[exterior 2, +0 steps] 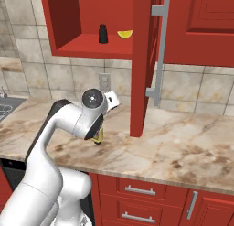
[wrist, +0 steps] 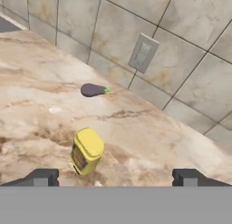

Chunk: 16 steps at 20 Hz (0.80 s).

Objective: Pick the mustard and shaker from the counter and place them in the cabinet.

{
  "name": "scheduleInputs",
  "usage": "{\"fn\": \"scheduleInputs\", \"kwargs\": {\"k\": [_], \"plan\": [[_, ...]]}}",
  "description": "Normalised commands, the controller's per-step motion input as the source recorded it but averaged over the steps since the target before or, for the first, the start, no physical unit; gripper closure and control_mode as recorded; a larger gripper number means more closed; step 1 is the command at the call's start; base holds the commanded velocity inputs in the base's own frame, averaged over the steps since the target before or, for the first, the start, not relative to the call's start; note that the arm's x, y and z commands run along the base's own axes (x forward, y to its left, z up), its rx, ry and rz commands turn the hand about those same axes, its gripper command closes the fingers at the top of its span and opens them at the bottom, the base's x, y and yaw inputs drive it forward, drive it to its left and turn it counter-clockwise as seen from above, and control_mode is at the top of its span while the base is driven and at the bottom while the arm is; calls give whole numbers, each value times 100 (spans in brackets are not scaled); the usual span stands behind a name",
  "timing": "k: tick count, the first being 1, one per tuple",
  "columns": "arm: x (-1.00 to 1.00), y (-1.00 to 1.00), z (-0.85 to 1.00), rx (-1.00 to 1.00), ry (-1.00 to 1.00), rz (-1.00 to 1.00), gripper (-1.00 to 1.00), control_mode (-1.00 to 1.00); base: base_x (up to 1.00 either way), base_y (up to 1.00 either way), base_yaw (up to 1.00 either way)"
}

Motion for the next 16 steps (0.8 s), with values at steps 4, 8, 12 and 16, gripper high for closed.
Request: {"fn": "scheduleInputs", "kwargs": {"k": [4, 8, 12, 16], "plan": [[-40, -34, -51, 0, 1, 12, -100, -100, 0, 0, 0], [-28, -34, -35, 0, 4, 15, -100, -100, 0, 0, 0], [-22, -30, -35, 2, 2, 16, -100, -100, 0, 0, 0], [-8, -9, -19, 5, 0, 12, -100, -100, 0, 0, 0]]}}
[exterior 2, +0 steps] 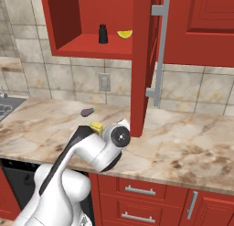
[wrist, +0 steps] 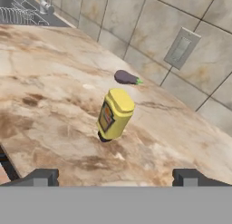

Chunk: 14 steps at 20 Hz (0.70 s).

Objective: Pick the mustard and shaker from the counter and place them in the cabinet.

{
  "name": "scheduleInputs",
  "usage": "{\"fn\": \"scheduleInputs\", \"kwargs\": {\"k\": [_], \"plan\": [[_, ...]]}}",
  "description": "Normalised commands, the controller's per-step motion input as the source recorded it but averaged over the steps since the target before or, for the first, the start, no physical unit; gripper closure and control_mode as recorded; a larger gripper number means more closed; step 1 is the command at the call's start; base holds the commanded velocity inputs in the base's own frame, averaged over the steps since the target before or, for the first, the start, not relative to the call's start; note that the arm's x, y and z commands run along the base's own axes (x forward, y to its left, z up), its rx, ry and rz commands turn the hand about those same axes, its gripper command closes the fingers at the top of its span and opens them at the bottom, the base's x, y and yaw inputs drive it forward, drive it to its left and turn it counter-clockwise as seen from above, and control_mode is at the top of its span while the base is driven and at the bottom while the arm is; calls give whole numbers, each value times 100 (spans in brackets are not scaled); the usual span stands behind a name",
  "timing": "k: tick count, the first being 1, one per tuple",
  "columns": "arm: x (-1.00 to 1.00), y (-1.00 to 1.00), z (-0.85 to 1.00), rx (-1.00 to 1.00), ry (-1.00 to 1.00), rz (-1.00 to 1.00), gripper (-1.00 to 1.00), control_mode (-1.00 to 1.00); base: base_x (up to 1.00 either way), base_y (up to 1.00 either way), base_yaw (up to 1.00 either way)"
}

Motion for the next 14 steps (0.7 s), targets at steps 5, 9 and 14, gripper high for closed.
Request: {"fn": "scheduleInputs", "kwargs": {"k": [5, 9, 14], "plan": [[1, 13, -20, 3, 1, 3, -100, -100, 0, 0, 0], [14, 16, -6, 4, 6, 0, -100, -100, 0, 0, 0], [8, 5, -4, 6, 12, 2, -100, -100, 0, 0, 0]]}}
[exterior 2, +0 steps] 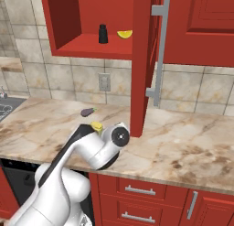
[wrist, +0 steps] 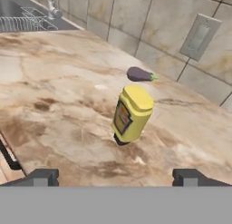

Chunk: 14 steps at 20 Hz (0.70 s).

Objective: Pick the mustard and shaker from the counter and place them in the cabinet.

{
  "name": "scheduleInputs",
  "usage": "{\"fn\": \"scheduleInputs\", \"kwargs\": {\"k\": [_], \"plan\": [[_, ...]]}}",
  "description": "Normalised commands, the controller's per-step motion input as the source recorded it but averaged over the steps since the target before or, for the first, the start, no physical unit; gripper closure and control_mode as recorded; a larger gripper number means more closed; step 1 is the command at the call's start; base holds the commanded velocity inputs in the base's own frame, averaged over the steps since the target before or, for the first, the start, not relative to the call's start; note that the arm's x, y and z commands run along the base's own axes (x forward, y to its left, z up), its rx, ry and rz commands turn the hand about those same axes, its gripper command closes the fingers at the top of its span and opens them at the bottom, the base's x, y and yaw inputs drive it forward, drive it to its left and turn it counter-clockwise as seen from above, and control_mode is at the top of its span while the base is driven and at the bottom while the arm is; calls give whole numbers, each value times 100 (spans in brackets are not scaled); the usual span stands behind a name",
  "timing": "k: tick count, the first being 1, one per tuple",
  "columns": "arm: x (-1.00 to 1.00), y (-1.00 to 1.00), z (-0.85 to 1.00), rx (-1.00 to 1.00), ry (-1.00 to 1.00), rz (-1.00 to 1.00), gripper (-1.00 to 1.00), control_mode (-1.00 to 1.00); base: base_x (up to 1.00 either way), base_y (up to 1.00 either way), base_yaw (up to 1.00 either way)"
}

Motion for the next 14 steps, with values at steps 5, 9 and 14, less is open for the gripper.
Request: {"fn": "scheduleInputs", "kwargs": {"k": [5, 9, 14], "plan": [[4, 0, -13, 12, 16, 6, -100, -100, 0, 0, 0], [-1, -6, -14, 21, 9, 9, -100, -100, 0, 0, 0], [-6, -6, -6, 21, 0, 3, -100, -100, 0, 0, 0]]}}
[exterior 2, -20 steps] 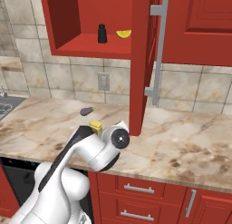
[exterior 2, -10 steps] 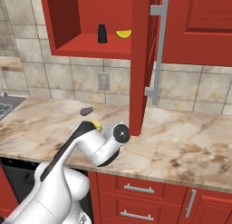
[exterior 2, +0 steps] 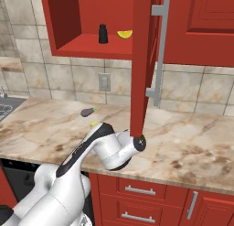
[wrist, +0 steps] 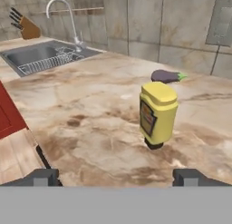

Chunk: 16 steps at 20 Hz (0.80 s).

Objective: Pick the mustard and shaker from the counter and place them in the cabinet.

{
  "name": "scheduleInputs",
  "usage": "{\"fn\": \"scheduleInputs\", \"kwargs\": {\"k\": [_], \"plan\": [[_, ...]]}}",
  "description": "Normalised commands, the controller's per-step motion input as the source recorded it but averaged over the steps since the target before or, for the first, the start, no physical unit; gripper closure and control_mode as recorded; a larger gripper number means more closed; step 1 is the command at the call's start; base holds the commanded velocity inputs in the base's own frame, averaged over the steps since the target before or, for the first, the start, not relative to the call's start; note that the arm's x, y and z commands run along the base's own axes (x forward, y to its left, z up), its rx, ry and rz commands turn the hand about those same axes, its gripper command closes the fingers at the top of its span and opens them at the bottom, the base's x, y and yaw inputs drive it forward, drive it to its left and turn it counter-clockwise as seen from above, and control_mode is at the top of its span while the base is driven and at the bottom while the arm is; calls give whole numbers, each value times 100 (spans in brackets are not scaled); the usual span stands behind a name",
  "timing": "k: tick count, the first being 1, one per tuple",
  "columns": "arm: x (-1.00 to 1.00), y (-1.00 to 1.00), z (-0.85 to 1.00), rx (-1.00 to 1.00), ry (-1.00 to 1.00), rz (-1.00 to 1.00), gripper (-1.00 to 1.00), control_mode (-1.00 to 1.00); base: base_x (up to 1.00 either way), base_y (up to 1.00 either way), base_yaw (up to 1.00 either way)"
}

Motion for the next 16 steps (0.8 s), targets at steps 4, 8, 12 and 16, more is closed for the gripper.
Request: {"fn": "scheduleInputs", "kwargs": {"k": [4, 8, 12, 16], "plan": [[0, 0, 0, 14, -2, 1, -100, -100, 0, 0, 0], [2, 1, 0, 13, -1, 0, -100, -100, 0, 0, 0], [0, 4, 0, 12, -3, 0, -100, -100, 0, 0, 0], [8, 12, 0, 9, -4, 0, -100, -100, 0, 0, 0]]}}
